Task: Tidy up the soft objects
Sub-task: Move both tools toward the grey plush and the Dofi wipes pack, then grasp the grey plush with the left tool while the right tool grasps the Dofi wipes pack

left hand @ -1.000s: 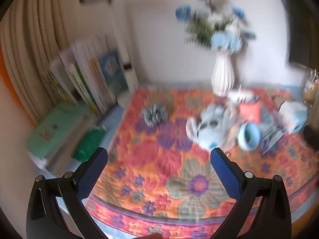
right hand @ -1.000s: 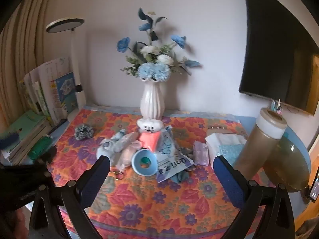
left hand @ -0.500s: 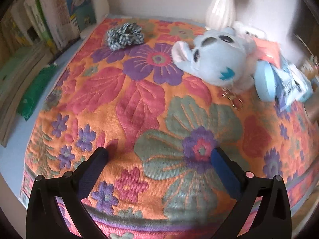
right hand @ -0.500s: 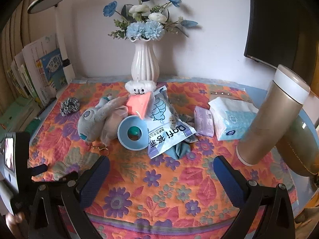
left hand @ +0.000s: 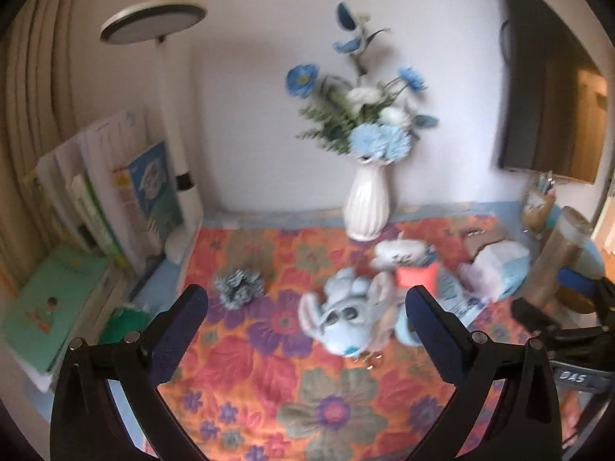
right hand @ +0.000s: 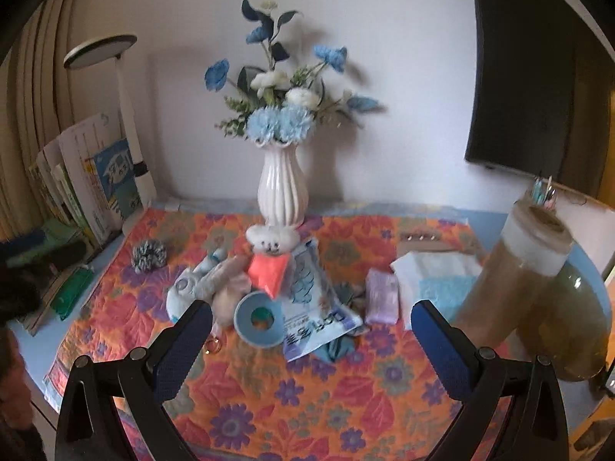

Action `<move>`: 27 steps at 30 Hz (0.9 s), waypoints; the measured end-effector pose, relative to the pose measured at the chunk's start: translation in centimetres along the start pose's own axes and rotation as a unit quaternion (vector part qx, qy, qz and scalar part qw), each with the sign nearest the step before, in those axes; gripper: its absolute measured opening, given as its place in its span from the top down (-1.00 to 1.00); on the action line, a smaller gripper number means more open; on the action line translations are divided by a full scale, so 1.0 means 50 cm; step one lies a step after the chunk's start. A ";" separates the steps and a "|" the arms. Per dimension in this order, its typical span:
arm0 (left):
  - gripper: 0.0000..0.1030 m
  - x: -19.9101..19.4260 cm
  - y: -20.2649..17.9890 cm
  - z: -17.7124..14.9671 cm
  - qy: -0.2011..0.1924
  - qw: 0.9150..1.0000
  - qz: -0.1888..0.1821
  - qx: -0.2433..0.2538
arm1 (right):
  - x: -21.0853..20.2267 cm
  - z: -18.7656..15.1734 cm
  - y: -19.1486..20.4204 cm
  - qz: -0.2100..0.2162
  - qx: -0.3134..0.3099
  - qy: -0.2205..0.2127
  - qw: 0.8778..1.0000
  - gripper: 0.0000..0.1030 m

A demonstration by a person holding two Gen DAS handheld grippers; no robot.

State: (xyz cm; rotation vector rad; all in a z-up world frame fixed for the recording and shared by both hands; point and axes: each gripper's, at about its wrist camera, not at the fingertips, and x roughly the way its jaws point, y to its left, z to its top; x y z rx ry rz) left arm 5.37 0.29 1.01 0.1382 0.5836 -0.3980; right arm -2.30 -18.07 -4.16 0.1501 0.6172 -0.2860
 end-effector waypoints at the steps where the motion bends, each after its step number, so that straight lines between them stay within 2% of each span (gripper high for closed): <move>1: -0.99 0.012 -0.003 -0.008 0.000 1.000 -0.009 -0.006 | 0.003 -0.002 -0.004 0.004 -0.003 0.002 1.000 -1.00; 5: -0.99 0.088 -0.005 -0.051 0.025 0.999 -0.042 -0.011 | 0.043 -0.012 -0.029 -0.011 -0.051 0.020 0.998 -1.00; 7: -0.99 0.116 -0.007 -0.061 0.045 0.998 -0.046 0.004 | 0.061 -0.011 -0.040 -0.013 -0.051 0.033 0.998 -1.00; 11: -0.99 0.157 -0.012 -0.053 0.050 0.995 -0.076 0.044 | 0.107 -0.002 -0.039 0.022 -0.042 0.052 0.998 -1.00; 15: -0.99 0.215 -0.002 -0.070 0.079 0.991 -0.104 0.022 | 0.171 -0.022 -0.017 0.026 -0.058 0.088 0.994 -0.96; 17: -0.99 0.238 0.001 -0.075 0.090 0.990 -0.112 0.017 | 0.194 -0.027 -0.013 0.031 -0.061 0.098 0.993 -0.90; 20: -0.99 0.263 -0.005 -0.077 0.099 0.988 -0.114 0.026 | 0.220 -0.023 -0.011 0.014 -0.072 0.105 0.992 -0.90; 27: -0.99 0.283 -0.017 -0.076 0.103 0.986 -0.126 0.025 | 0.245 -0.006 -0.017 0.010 -0.070 0.110 0.991 -0.89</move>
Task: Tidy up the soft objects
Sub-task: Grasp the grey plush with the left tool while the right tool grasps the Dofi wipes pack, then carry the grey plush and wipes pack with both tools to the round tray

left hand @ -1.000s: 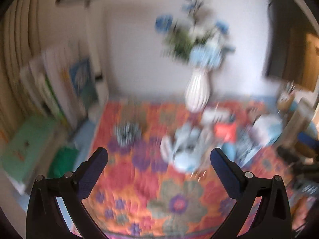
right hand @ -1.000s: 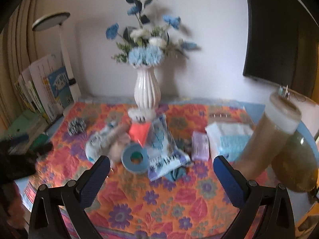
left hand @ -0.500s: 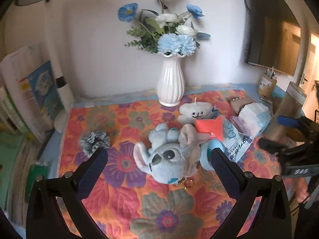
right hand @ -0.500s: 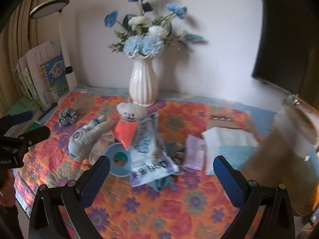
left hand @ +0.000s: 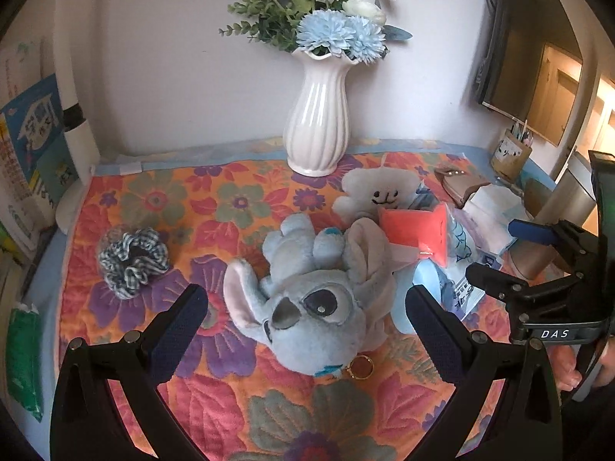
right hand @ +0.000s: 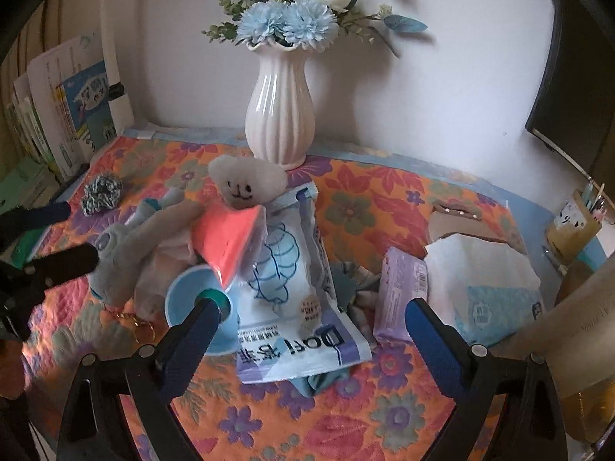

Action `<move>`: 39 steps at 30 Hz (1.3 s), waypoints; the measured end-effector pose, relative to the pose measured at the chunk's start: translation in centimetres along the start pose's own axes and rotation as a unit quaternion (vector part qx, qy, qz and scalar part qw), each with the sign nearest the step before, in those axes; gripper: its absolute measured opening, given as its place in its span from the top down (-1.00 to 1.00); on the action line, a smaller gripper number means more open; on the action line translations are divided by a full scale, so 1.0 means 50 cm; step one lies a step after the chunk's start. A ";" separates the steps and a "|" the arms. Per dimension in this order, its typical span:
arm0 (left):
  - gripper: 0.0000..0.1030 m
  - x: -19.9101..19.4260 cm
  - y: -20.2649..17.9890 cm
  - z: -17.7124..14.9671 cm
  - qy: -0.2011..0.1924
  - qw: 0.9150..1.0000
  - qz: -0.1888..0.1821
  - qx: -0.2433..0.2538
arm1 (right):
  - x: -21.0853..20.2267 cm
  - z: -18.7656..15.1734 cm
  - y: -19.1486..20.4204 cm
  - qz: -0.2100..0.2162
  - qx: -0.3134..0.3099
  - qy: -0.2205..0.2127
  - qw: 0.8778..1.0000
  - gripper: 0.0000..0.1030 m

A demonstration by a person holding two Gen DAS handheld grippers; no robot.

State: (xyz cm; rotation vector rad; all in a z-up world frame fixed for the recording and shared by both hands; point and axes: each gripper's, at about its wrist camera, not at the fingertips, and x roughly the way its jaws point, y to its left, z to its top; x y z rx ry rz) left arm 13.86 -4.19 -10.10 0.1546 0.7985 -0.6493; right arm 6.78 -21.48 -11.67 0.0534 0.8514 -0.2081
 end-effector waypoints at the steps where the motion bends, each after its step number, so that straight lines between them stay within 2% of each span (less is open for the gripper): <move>1: -0.99 0.003 -0.001 0.000 0.001 1.000 0.001 0.001 | 0.001 0.001 0.002 -0.003 -0.002 0.000 1.000 -0.89; 6: -0.99 0.026 -0.002 -0.006 0.016 1.000 -0.002 -0.002 | 0.026 0.002 0.003 -0.002 -0.008 0.014 1.000 -0.89; 10: -0.99 0.043 0.009 -0.006 0.029 0.999 -0.037 -0.014 | 0.040 0.001 0.002 0.005 -0.008 0.017 1.000 -0.88; 12: -0.99 0.066 0.019 -0.009 0.055 0.996 -0.073 -0.024 | 0.052 -0.003 0.003 0.014 -0.009 0.026 1.000 -0.70; 13: -0.99 0.077 0.021 -0.012 0.066 0.994 -0.087 -0.029 | 0.057 -0.004 0.004 0.020 -0.011 0.033 0.999 -0.52; 15: -0.97 0.097 0.032 -0.014 0.081 0.991 -0.096 -0.046 | 0.072 -0.004 0.012 0.027 -0.015 0.044 0.999 -0.42; 19: -0.66 0.115 0.048 -0.012 0.086 0.987 -0.113 -0.072 | 0.081 0.001 0.018 0.026 -0.020 0.041 0.999 -0.31; 21: -0.35 0.114 0.049 -0.012 0.086 0.988 -0.104 -0.069 | 0.081 0.003 0.018 0.030 -0.020 0.041 0.999 -0.20; 26: -0.25 0.075 0.057 -0.013 0.066 0.990 -0.102 -0.074 | 0.059 -0.003 -0.004 0.040 0.004 0.031 0.999 0.00; 34: -0.24 -0.036 0.045 0.002 0.008 0.992 -0.096 -0.075 | -0.041 -0.008 -0.062 0.067 0.058 -0.008 0.996 0.03; 37: -0.24 -0.071 0.034 -0.003 -0.008 0.993 -0.088 -0.073 | -0.086 -0.014 -0.047 0.053 0.027 -0.025 0.998 0.03; 38: -0.24 -0.076 0.033 -0.006 -0.007 0.993 -0.089 -0.077 | -0.082 -0.019 -0.030 0.033 0.006 -0.014 0.999 0.03; 39: -0.24 -0.077 0.031 -0.011 -0.006 0.993 -0.090 -0.079 | -0.064 -0.028 -0.012 -0.009 -0.020 0.008 1.000 0.03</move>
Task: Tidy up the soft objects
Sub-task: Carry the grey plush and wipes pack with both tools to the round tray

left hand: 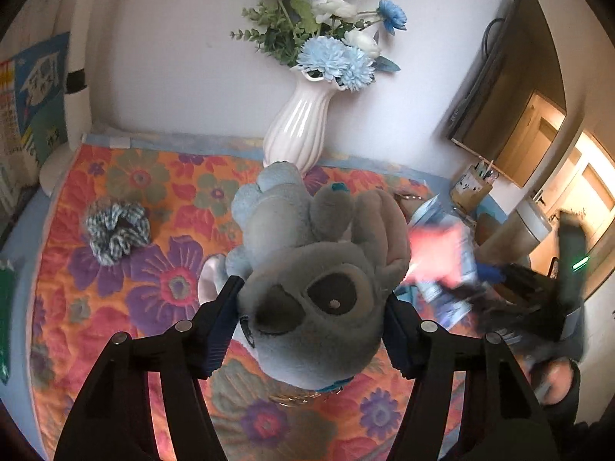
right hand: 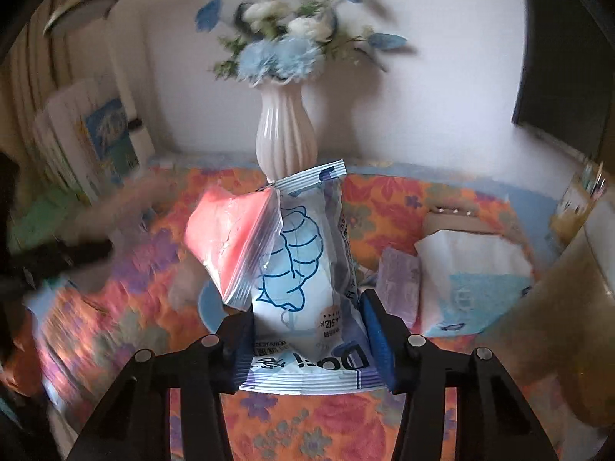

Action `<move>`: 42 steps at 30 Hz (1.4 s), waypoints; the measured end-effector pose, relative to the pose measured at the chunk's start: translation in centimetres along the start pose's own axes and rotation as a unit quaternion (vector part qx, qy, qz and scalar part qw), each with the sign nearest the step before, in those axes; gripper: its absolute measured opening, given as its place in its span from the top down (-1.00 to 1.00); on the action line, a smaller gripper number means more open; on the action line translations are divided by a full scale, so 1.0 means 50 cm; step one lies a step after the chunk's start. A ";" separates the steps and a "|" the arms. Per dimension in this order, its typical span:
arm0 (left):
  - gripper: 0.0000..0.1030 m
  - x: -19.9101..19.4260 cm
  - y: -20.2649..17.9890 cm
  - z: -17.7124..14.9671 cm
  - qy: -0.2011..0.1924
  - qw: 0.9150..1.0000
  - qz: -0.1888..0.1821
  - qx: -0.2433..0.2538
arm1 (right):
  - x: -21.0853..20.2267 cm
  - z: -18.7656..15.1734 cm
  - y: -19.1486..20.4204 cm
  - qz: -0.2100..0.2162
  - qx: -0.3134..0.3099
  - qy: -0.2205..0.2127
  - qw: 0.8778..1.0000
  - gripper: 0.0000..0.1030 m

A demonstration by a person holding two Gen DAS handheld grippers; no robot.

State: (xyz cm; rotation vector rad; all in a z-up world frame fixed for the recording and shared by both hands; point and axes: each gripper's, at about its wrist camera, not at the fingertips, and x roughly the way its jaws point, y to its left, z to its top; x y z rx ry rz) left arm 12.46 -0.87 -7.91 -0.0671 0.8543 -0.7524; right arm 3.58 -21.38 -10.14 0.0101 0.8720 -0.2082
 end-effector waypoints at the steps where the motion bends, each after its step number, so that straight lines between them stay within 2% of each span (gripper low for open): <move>1: -0.24 0.000 -0.003 -0.005 0.001 1.000 0.003 -0.001 | 0.012 -0.007 0.011 -0.043 -0.017 0.016 0.999 0.03; 2: -0.24 0.000 -0.007 -0.013 0.002 1.000 0.007 0.000 | 0.017 -0.018 0.019 -0.074 -0.031 0.021 0.997 0.03; 5: -0.24 -0.003 -0.018 -0.029 0.008 1.000 0.003 0.001 | -0.010 -0.035 0.024 -0.108 -0.043 0.006 0.993 0.03; 6: -0.24 -0.007 -0.023 -0.033 0.008 1.000 0.001 0.002 | -0.020 -0.034 0.021 -0.108 -0.040 -0.001 0.993 0.03; 8: -0.24 -0.019 -0.036 -0.041 0.003 1.000 0.001 0.008 | -0.047 -0.031 0.007 -0.080 -0.020 -0.015 0.996 0.03; 11: -0.24 -0.039 -0.056 -0.042 -0.006 1.000 -0.005 0.015 | -0.076 -0.034 -0.025 -0.014 0.020 -0.021 0.999 0.03; 18: -0.24 -0.071 -0.162 -0.061 -0.020 0.997 -0.024 0.067 | -0.144 -0.084 -0.054 0.043 0.061 -0.027 0.997 0.03; 22: -0.24 -0.079 -0.238 -0.070 -0.027 0.994 -0.029 0.101 | -0.180 -0.113 -0.085 0.032 0.076 -0.027 0.996 0.03; 26: -0.24 -0.076 -0.327 -0.097 -0.018 0.988 -0.057 0.141 | -0.207 -0.163 -0.126 0.033 0.092 -0.010 0.995 0.03; 29: -0.24 -0.064 -0.391 -0.109 -0.011 0.984 -0.075 0.163 | -0.235 -0.219 -0.198 0.063 0.141 -0.006 0.988 0.03; 32: -0.24 -0.046 -0.438 -0.109 -0.008 0.981 -0.088 0.173 | -0.263 -0.262 -0.283 0.081 0.197 -0.023 0.977 0.03; 38: -0.24 -0.007 -0.500 -0.102 0.011 0.976 -0.098 0.194 | -0.281 -0.300 -0.390 0.100 0.261 -0.053 0.959 0.03; 40: -0.24 -0.003 -0.528 -0.103 0.013 0.972 -0.103 0.209 | -0.287 -0.306 -0.417 0.088 0.273 -0.059 0.956 0.03; 42: -0.24 0.002 -0.574 -0.106 0.014 0.966 -0.112 0.230 | -0.301 -0.306 -0.453 0.055 0.283 -0.066 0.955 0.03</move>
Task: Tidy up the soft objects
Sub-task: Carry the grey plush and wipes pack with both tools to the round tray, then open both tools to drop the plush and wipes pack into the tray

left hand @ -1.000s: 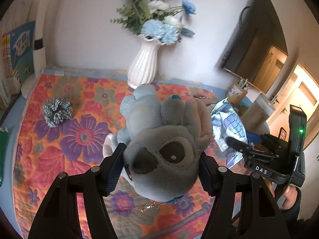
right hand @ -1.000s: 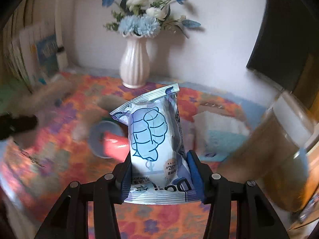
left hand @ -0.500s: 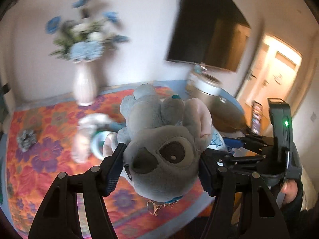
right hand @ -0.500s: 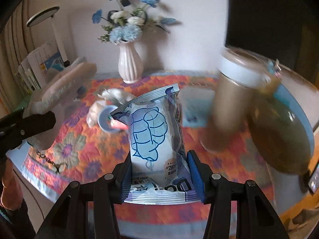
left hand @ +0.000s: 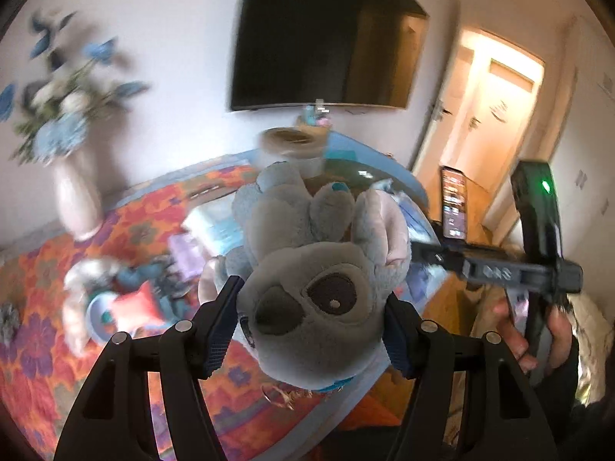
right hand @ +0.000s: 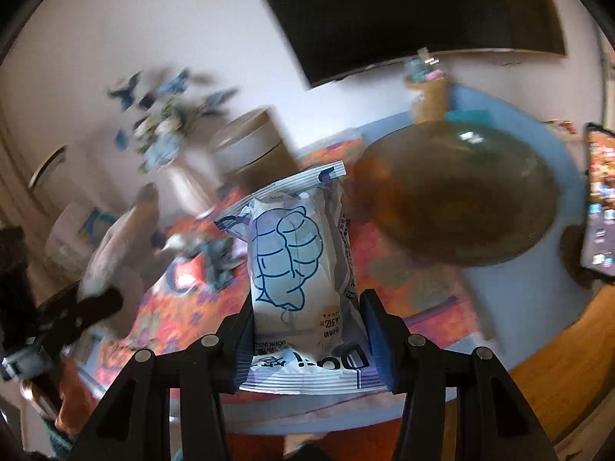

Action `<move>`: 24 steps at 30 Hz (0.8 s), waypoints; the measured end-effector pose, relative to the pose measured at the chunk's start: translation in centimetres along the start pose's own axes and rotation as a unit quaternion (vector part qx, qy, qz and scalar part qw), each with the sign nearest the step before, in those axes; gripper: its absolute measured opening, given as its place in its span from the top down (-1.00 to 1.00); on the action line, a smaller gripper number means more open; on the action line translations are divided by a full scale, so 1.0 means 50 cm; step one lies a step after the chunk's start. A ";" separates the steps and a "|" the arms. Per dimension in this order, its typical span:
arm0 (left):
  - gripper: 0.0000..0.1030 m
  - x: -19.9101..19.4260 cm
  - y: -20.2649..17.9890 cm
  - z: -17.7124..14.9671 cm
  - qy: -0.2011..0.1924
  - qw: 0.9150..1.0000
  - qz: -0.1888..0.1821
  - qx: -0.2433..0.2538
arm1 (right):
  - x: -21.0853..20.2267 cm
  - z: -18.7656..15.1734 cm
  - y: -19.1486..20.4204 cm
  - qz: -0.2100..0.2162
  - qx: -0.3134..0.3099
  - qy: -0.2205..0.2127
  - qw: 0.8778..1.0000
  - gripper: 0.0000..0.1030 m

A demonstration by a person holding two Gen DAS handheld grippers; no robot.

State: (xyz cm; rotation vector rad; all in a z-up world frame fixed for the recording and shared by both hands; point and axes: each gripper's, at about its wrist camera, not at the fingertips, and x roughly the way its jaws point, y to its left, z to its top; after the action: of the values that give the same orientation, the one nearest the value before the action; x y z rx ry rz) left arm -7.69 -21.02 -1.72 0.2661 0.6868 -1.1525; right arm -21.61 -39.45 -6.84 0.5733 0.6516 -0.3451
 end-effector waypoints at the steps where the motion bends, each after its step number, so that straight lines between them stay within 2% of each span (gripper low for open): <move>1: -0.24 0.009 -0.021 0.012 0.000 1.000 -0.005 0.008 | -0.009 0.012 -0.013 -0.012 0.003 -0.009 1.000 0.03; 5: -0.24 0.067 -0.106 0.082 -0.011 0.999 -0.013 0.027 | -0.039 0.070 -0.049 -0.083 -0.001 -0.051 0.995 0.03; 8: -0.24 0.139 -0.169 0.141 -0.014 0.999 -0.004 0.041 | -0.047 0.128 -0.081 -0.143 0.007 -0.080 0.987 0.03; 10: -0.24 0.188 -0.195 0.172 -0.025 0.999 0.013 0.041 | -0.035 0.170 -0.125 -0.168 0.032 -0.084 0.982 0.03; 13: -0.25 0.274 -0.216 0.203 -0.026 0.998 0.045 0.042 | -0.004 0.211 -0.193 -0.170 0.074 -0.066 0.980 0.03; 15: -0.34 0.314 -0.220 0.212 -0.020 0.997 0.066 0.040 | 0.018 0.230 -0.227 -0.164 0.092 -0.055 0.981 0.03; 18: -0.38 0.364 -0.227 0.216 -0.016 0.994 0.093 0.049 | 0.047 0.251 -0.259 -0.152 0.105 -0.042 0.982 -0.14; 21: -0.42 0.387 -0.233 0.218 -0.009 0.995 0.083 0.054 | 0.060 0.267 -0.268 -0.158 0.101 -0.037 0.982 -0.20; 24: -0.42 0.370 -0.248 0.211 -0.015 0.995 0.073 0.060 | 0.046 0.256 -0.272 -0.148 0.102 -0.041 0.983 -0.20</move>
State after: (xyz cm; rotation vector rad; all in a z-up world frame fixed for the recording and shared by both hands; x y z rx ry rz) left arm -10.80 -45.42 -3.30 0.3937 0.5625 -1.0574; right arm -20.27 -58.16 -5.29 0.6549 0.6266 -0.7164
